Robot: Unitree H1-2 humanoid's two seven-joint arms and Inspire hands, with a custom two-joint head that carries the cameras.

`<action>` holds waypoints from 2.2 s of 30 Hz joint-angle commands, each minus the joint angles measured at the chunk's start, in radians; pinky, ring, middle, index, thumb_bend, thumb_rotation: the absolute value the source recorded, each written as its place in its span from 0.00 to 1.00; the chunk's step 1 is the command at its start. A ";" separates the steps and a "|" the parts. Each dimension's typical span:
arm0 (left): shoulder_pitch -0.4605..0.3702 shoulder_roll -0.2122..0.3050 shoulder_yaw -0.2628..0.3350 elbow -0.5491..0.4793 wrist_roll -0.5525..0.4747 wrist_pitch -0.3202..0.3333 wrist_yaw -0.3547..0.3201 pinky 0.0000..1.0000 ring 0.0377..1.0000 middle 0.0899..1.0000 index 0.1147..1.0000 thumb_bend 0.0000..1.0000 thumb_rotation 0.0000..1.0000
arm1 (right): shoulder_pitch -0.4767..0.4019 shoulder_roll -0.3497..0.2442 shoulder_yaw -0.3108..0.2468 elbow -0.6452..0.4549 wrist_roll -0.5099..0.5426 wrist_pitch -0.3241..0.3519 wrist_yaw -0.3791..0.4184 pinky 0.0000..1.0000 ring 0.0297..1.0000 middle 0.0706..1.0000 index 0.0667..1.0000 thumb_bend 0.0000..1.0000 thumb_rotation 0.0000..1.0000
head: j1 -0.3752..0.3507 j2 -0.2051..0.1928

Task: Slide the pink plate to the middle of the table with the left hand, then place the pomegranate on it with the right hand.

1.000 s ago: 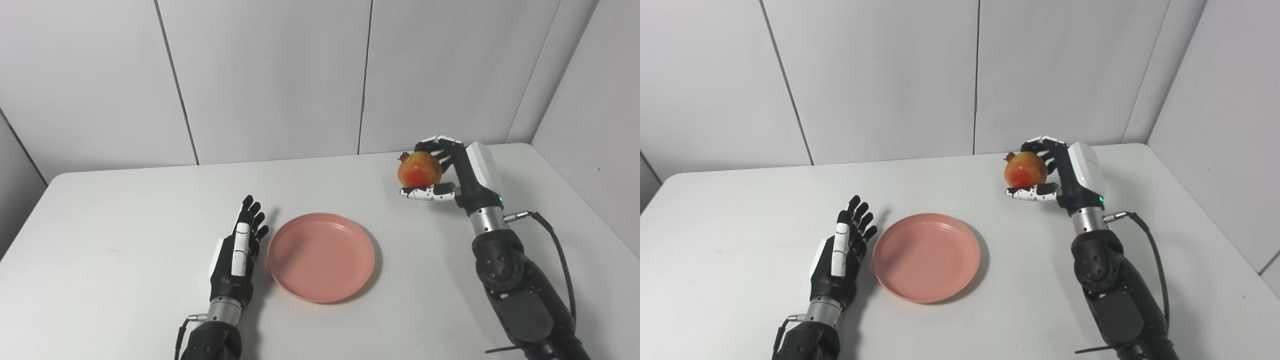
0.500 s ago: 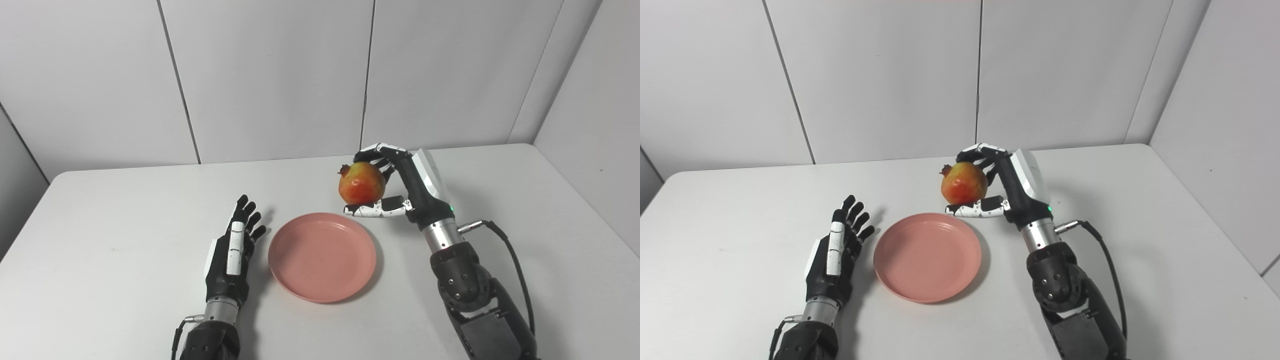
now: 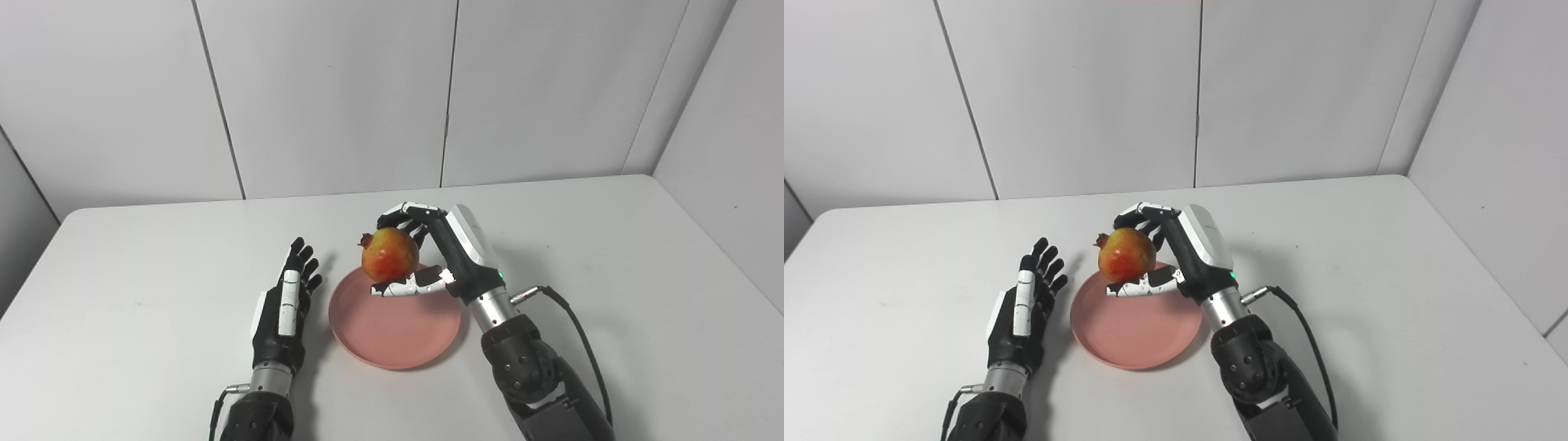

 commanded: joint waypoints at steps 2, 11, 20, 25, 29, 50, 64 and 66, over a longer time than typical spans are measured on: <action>-0.030 -0.005 -0.008 -0.031 0.022 -0.044 0.005 0.92 0.96 0.97 0.94 0.69 0.97 | -0.029 0.007 0.007 0.014 0.006 -0.072 -0.017 0.33 0.39 0.41 0.49 0.52 0.00 | 0.000 -0.001; -0.029 -0.005 -0.011 -0.026 0.009 -0.071 -0.012 0.92 0.95 0.97 0.93 0.68 0.97 | -0.034 -0.008 0.014 0.129 -0.032 -0.159 -0.074 0.28 0.33 0.39 0.50 0.52 0.00 | 0.001 0.001; -0.031 0.005 -0.019 -0.031 0.006 -0.061 -0.026 0.92 0.96 0.98 0.95 0.71 0.97 | -0.032 -0.047 0.026 0.147 -0.070 -0.179 -0.068 0.29 0.34 0.39 0.50 0.52 0.00 | 0.000 0.008; -0.032 0.005 -0.016 -0.028 0.001 -0.060 -0.027 0.93 0.97 0.98 0.95 0.72 0.96 | -0.037 -0.059 0.030 0.161 -0.096 -0.209 -0.095 0.30 0.35 0.39 0.49 0.52 0.00 | -0.001 0.008; -0.035 0.012 -0.021 -0.027 -0.003 -0.059 -0.042 0.93 0.97 0.98 0.95 0.71 0.95 | -0.040 -0.063 0.027 0.164 -0.121 -0.220 -0.115 0.41 0.45 0.44 0.46 0.52 0.00 | -0.002 0.008; -0.028 0.007 -0.017 -0.060 0.011 -0.024 -0.013 0.94 0.97 0.97 0.93 0.70 0.95 | -0.009 -0.075 0.035 0.073 -0.172 -0.088 0.028 0.76 0.87 0.89 0.46 0.51 0.15 | -0.004 0.027; -0.029 0.017 -0.021 -0.068 0.013 -0.019 -0.024 0.93 0.96 0.97 0.94 0.70 0.97 | -0.003 -0.082 0.035 0.052 -0.162 -0.045 0.093 0.85 0.92 0.92 0.46 0.51 0.17 | -0.005 0.034; -0.028 0.018 -0.023 -0.068 0.022 -0.022 -0.020 0.93 0.96 0.97 0.94 0.70 0.97 | -0.002 -0.083 0.036 0.046 -0.156 -0.045 0.103 0.86 0.93 0.92 0.46 0.51 0.17 | -0.005 0.035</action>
